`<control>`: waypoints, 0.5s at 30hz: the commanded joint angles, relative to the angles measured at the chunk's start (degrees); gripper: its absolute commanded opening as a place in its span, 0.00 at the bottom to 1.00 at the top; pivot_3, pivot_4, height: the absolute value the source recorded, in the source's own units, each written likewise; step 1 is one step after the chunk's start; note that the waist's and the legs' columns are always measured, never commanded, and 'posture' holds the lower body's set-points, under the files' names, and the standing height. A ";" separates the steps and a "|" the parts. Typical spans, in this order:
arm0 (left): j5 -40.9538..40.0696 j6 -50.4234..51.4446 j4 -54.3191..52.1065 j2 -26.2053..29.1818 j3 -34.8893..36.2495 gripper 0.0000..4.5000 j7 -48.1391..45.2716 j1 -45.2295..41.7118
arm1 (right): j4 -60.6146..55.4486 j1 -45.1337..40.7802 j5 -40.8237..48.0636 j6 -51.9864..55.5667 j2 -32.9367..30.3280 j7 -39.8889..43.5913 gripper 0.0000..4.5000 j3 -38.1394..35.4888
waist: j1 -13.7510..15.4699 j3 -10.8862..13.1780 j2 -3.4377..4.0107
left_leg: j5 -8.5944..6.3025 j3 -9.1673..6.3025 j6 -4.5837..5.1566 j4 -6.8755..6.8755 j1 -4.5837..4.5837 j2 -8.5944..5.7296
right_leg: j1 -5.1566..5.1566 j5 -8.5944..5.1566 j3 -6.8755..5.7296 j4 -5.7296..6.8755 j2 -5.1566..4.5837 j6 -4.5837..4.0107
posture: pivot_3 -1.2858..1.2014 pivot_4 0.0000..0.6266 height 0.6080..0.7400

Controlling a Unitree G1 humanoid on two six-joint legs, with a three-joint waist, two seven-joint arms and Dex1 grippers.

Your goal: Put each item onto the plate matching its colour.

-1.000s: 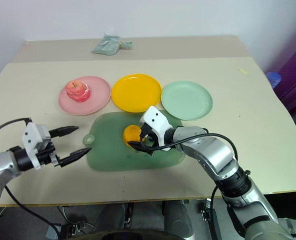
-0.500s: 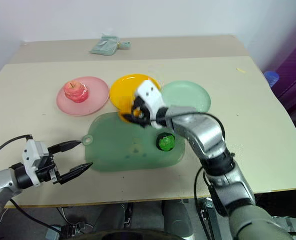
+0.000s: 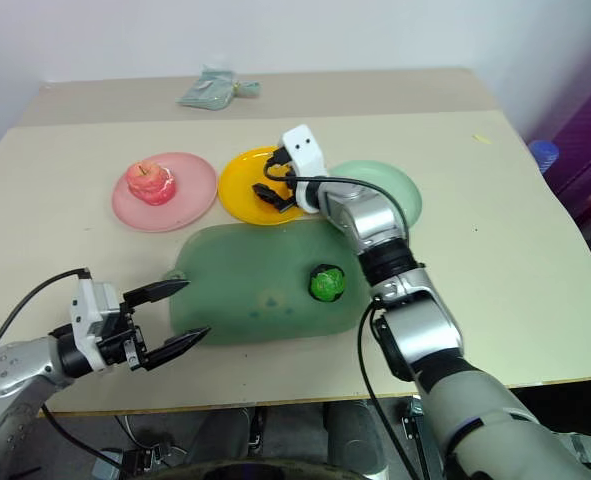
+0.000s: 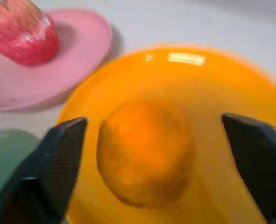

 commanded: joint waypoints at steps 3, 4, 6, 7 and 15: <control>0.08 -1.37 -1.61 -0.24 -2.14 1.00 -0.72 0.05 | -28.86 14.28 10.37 1.62 -14.71 17.90 0.99 -6.09 | 0.32 -0.01 -0.02 | -0.01 -0.10 0.02 0.01 -0.01 0.01 | 0.14 0.00 -0.06 -0.12 -0.03 0.01 | 0.52 0.24 1.00; 0.24 -1.59 -1.09 -0.21 -2.58 1.00 -1.05 -0.30 | -33.83 17.90 12.68 2.77 -18.05 20.91 0.99 -7.11 | 0.36 0.01 0.02 | -0.03 -0.11 0.05 0.01 0.06 0.04 | 0.21 0.00 -0.07 -0.14 -0.03 0.01 | 0.52 0.24 1.00; 0.33 -1.91 0.08 0.03 -3.49 1.00 -1.78 -1.61 | -41.58 24.92 16.53 5.91 -23.56 24.53 0.99 -8.84 | 0.33 0.02 0.05 | -0.04 -0.09 0.07 0.01 0.04 0.05 | 0.23 0.00 -0.07 -0.19 -0.05 0.01 | 0.52 0.24 1.00; 0.25 -1.98 0.57 0.13 -3.86 1.00 -2.16 -2.27 | -43.97 27.38 18.13 7.50 -25.06 24.97 0.99 -9.46 | 0.05 0.02 0.05 | -0.04 -0.09 0.08 0.01 0.06 0.05 | 0.25 -0.01 -0.07 -0.20 -0.03 0.01 | 0.52 0.24 1.00; 0.29 -1.44 2.90 -0.05 -8.32 1.00 -3.80 -8.79 | -46.16 38.02 9.42 5.44 -26.37 19.95 0.99 -2.22 | -0.82 -0.01 0.08 | -0.04 -0.02 0.08 0.04 0.21 0.09 | 0.31 0.01 0.01 -0.10 0.21 -0.04 | 0.52 0.24 1.00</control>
